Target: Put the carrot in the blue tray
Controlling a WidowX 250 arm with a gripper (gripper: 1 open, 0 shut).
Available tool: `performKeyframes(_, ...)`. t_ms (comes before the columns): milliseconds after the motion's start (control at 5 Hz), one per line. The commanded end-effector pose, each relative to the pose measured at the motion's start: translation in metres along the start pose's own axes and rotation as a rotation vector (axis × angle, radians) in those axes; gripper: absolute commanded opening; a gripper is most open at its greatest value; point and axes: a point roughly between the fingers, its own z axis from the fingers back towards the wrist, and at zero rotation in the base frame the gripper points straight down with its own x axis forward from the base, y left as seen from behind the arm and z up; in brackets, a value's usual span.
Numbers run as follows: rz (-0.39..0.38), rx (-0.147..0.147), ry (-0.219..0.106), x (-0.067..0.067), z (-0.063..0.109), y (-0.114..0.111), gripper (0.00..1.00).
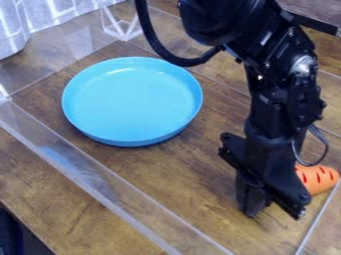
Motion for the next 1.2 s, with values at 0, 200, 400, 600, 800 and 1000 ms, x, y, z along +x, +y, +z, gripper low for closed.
performKeyframes(0, -0.049, -0.010, 0.005, -0.0044, 0.0004, -0.0153, 0.00)
performKeyframes(200, -0.060, -0.010, 0.012, -0.0070, 0.0002, -0.0174, 0.00)
performKeyframes(400, -0.070, -0.005, 0.017, -0.0076, 0.0022, -0.0160, 0.00)
performKeyframes(600, -0.082, 0.000, 0.021, -0.0085, 0.0033, -0.0148, 0.00)
performKeyframes(800, -0.095, 0.005, 0.027, -0.0095, 0.0041, -0.0137, 0.00)
performKeyframes(1000, -0.111, 0.008, 0.033, -0.0102, 0.0042, -0.0127, 0.00)
